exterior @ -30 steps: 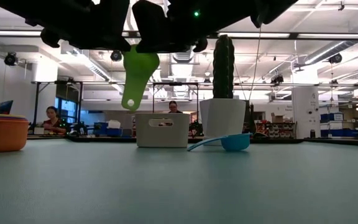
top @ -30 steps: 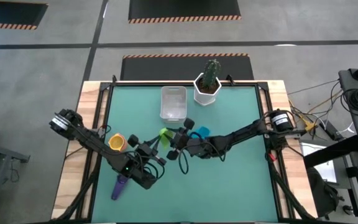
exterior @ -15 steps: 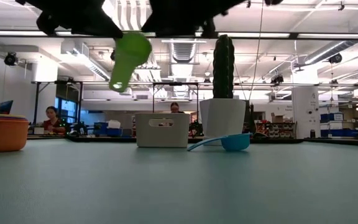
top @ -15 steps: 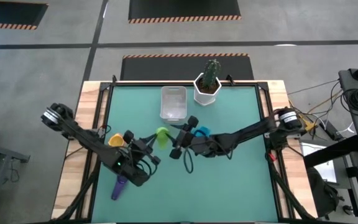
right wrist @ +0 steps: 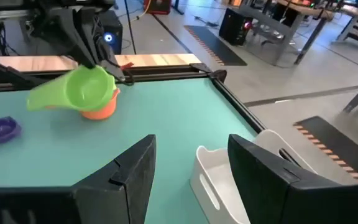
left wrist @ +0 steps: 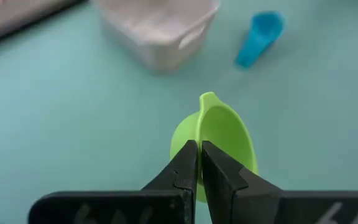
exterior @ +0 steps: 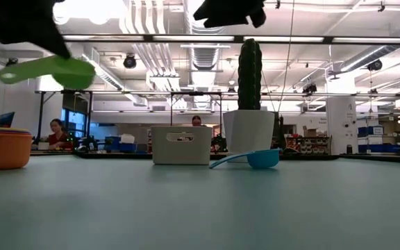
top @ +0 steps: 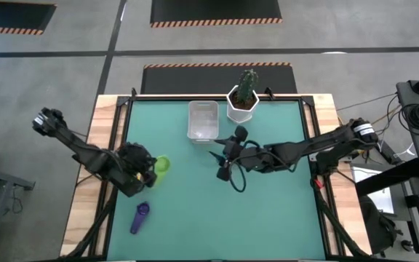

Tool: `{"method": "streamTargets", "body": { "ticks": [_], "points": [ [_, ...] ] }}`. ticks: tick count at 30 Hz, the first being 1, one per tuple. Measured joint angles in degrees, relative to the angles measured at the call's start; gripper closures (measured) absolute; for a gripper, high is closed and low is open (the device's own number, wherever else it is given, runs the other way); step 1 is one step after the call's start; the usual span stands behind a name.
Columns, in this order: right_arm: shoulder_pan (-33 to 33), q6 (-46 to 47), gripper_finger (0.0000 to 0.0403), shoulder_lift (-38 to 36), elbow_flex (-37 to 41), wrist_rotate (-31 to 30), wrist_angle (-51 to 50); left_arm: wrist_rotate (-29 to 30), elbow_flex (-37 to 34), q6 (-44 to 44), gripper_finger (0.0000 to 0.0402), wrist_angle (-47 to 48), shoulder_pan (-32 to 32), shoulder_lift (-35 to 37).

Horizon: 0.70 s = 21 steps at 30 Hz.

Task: Nest measuring cups in basket
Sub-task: Stack the green measuring cup on top of the yellow measuring cup

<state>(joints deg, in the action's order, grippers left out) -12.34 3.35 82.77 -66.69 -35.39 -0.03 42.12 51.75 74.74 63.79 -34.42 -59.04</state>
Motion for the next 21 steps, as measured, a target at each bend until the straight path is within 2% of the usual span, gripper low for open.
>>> {"method": "streamTargets", "body": {
  "ticks": [8,15,21],
  "points": [
    [-0.02,4.62,0.0213,-6.41,9.0,1.39,3.0,-6.51,0.0,15.76,0.0402,17.28,-2.91,4.01],
    [-0.02,7.27,0.0213,-10.38,16.56,1.37,10.79,-11.03,-0.15,23.13,0.0401,24.55,-3.84,3.21],
    [-0.02,7.31,0.0213,-12.11,17.72,2.97,12.71,-11.87,-1.55,26.89,0.0401,24.82,-4.03,2.88]
  ]
}}
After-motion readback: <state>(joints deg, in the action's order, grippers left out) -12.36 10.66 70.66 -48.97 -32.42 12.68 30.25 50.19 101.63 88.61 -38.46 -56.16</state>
